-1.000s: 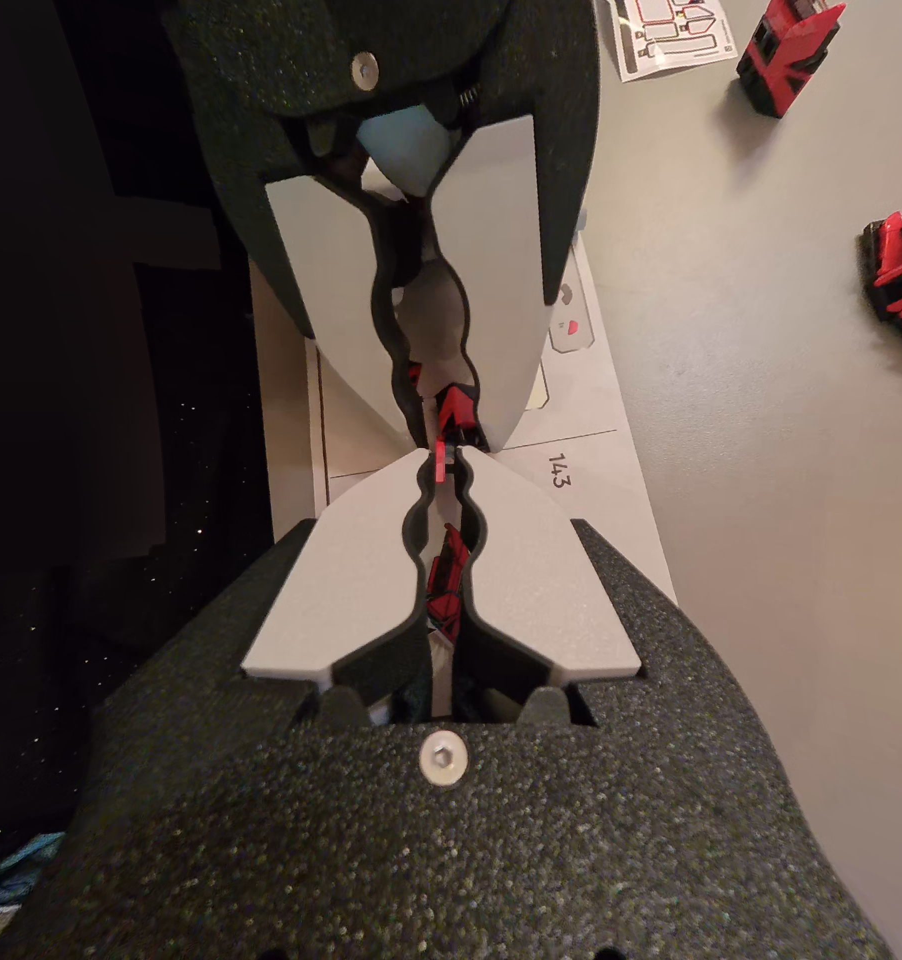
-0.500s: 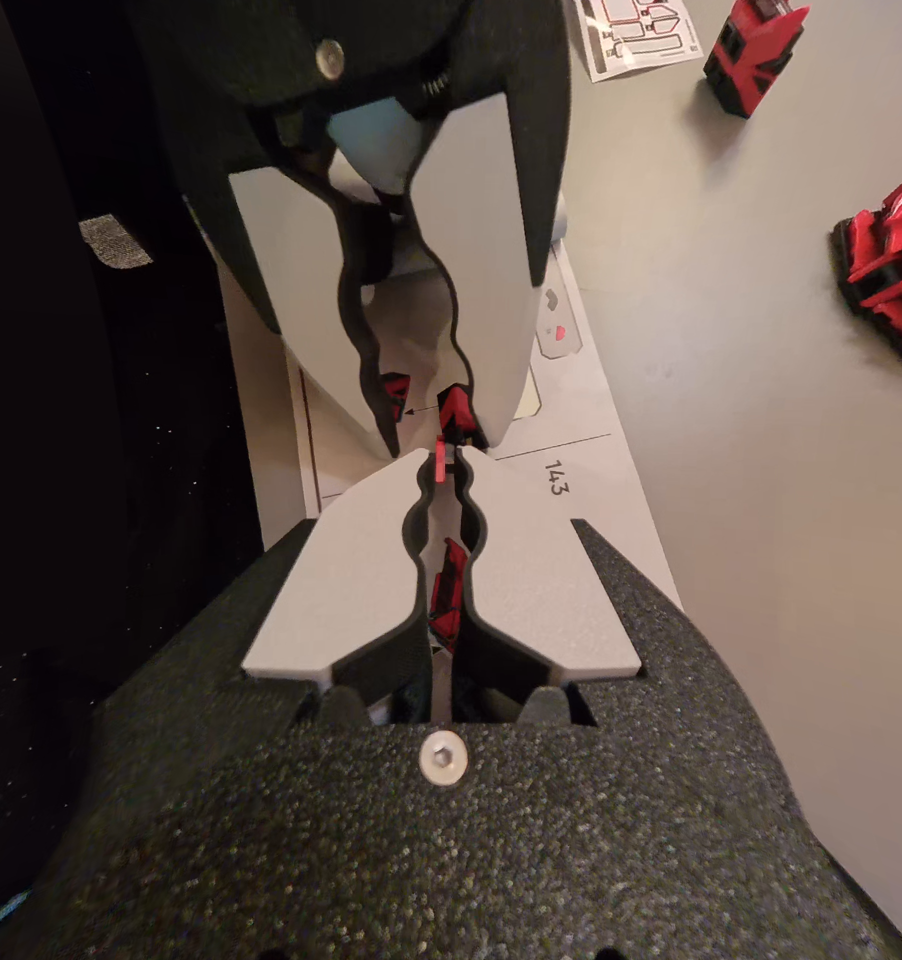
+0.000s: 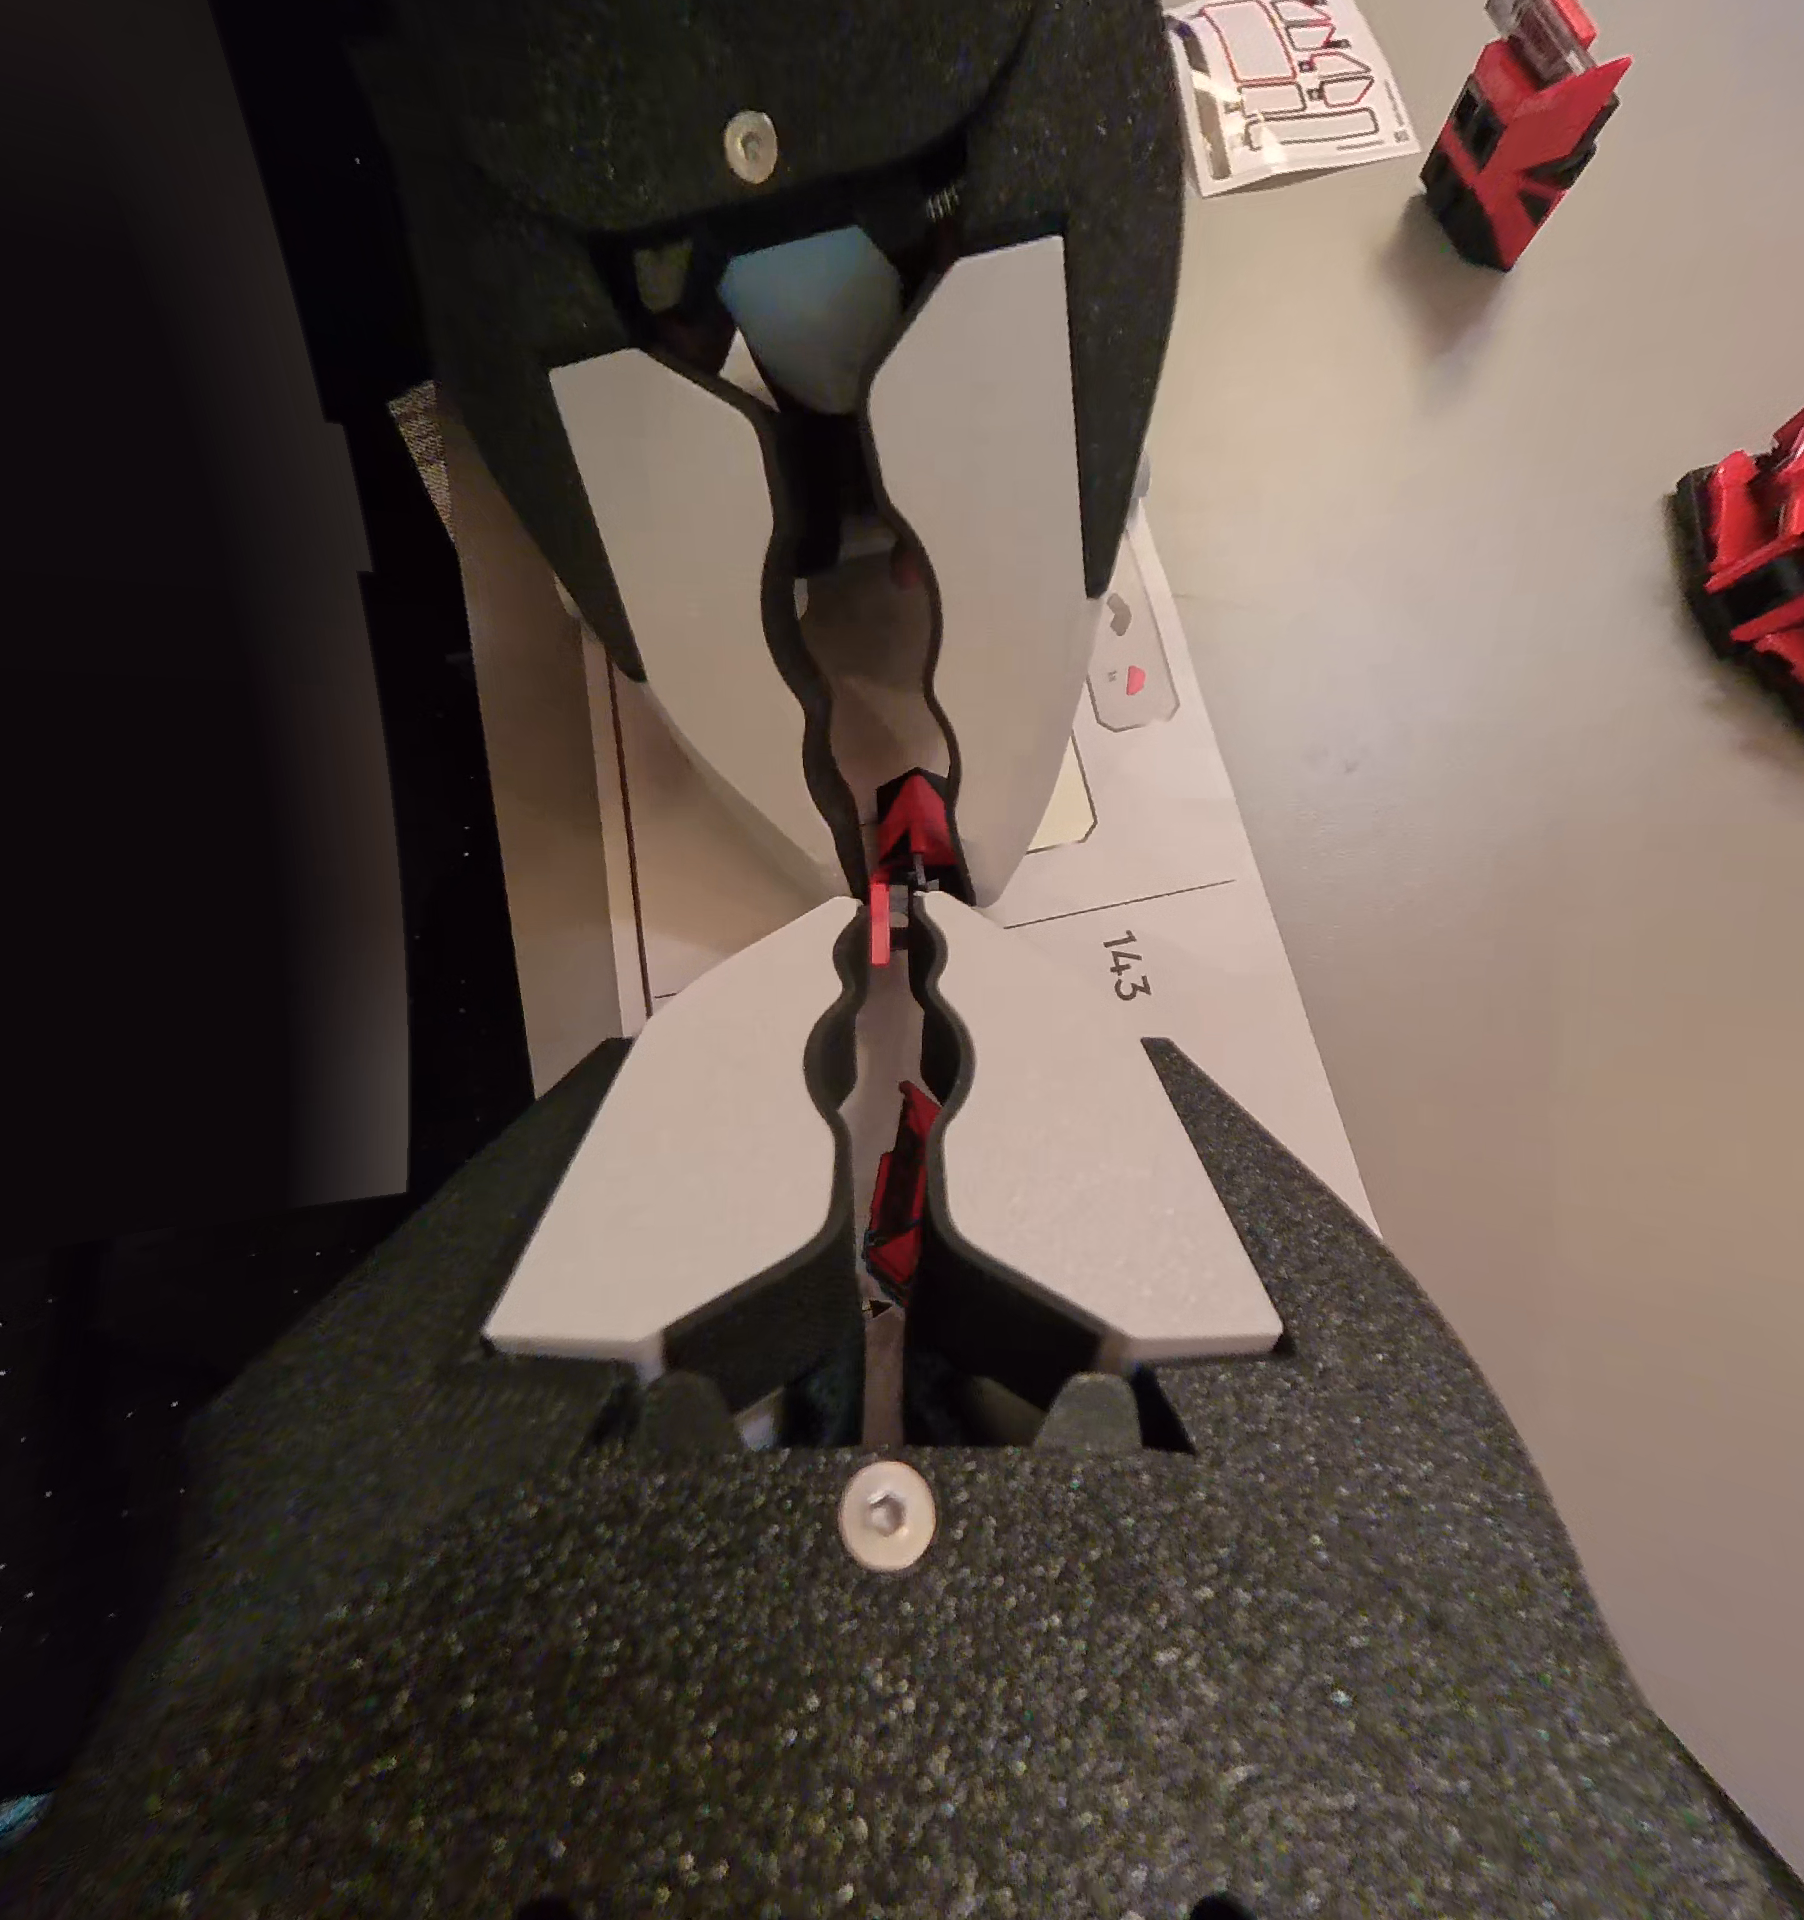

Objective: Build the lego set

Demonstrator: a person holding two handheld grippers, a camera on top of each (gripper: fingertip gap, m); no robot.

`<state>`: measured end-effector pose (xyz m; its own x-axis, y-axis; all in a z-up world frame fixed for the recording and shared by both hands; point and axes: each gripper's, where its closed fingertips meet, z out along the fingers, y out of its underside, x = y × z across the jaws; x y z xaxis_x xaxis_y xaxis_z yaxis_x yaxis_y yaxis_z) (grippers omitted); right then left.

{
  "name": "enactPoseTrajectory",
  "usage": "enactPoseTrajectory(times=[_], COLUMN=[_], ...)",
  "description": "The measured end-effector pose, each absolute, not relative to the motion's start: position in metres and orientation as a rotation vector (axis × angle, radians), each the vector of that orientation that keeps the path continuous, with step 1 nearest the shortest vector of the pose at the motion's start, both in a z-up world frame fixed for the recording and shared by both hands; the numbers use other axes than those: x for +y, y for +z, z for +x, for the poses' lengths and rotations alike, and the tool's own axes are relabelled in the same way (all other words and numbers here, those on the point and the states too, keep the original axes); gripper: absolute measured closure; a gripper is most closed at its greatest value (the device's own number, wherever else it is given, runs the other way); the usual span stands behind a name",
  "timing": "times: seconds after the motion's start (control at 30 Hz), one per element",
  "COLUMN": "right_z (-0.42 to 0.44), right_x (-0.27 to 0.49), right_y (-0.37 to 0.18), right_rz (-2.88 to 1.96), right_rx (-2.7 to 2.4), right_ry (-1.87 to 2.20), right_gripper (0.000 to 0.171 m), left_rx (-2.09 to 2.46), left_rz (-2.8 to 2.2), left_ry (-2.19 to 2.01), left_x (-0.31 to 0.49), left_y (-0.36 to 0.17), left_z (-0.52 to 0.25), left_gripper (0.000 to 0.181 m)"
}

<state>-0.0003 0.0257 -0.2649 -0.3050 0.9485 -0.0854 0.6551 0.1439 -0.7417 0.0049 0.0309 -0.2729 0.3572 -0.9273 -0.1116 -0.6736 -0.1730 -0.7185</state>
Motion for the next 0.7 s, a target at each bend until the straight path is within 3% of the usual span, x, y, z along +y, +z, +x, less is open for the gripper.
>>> enactPoseTrajectory(times=[0.5,0.7], right_z=[-0.0016,0.0018], right_x=[0.0249,0.0272], right_y=[-0.2649,-0.2704], right_rz=[-1.515,-1.462], right_rx=[-2.009,-2.109], right_ry=[0.949,0.815], right_gripper=[0.164,0.155], left_rx=[1.369,1.374], left_rz=[-1.911,-1.907], left_ry=[-0.448,-0.446], left_x=[0.0314,0.0309], left_y=[-0.2726,-0.2728], left_z=[0.0042,0.0045], left_gripper=[0.164,0.164])
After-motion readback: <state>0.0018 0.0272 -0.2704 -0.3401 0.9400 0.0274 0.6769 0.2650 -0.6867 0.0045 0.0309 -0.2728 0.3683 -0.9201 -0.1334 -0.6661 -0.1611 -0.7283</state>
